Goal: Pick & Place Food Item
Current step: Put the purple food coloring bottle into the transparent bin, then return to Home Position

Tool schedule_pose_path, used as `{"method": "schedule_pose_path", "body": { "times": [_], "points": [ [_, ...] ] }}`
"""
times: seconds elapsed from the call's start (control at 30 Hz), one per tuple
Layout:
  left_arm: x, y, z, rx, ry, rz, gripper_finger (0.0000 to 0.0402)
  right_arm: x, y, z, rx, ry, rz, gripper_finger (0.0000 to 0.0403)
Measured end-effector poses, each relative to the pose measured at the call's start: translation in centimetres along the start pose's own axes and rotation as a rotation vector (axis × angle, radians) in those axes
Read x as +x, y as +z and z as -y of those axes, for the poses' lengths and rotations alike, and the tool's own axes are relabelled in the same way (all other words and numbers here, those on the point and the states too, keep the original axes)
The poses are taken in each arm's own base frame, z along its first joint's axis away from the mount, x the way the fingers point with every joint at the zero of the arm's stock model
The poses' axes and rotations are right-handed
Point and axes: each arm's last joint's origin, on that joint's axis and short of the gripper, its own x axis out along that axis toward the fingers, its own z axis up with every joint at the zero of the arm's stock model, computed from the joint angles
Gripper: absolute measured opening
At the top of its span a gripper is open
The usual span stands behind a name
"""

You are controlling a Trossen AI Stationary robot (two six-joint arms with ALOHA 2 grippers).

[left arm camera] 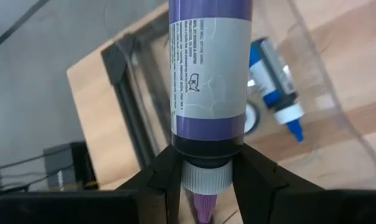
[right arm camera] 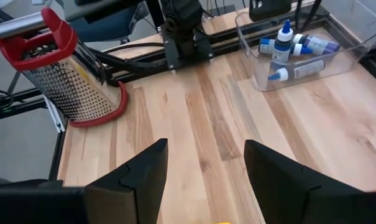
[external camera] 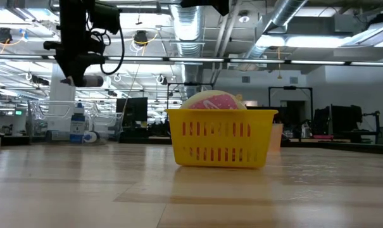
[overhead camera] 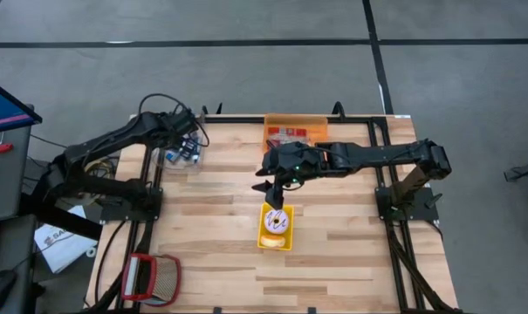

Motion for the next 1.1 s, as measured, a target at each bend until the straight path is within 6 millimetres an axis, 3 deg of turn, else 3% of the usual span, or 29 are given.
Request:
{"method": "schedule_pose_path", "body": {
  "times": [0.2, 0.43, 0.8, 0.93, 1.1],
  "points": [
    [0.5, -0.3, -0.2, 0.03, 0.033, -0.091, 0.0117, 0.0, 0.0, 0.0, 0.0, 0.001, 0.001, 0.0205],
    [0.6, -0.1, 0.0, 0.049, 0.018, -0.067, 0.0141, 0.0, 0.0, 0.0, 0.0, 0.001, 0.001, 0.0205],
    [-1.6, -0.7, -0.8, 0.065, -0.066, 0.091, 0.0186, 0.0, 0.0, 0.0, -0.003, 0.001, -0.003, 0.0205],
    [-3.8, -1.9, -1.4, 0.044, -0.232, 0.2, 0.0199, 0.0, 0.0, 0.0, -0.009, -0.002, -0.002, 0.0205],
    [-7.3, -4.0, -2.1, 0.046, -0.584, 0.373, 0.0204, 0.0, -0.6, -0.1, -0.056, -0.077, -0.035, 0.0205]
  ]
}}
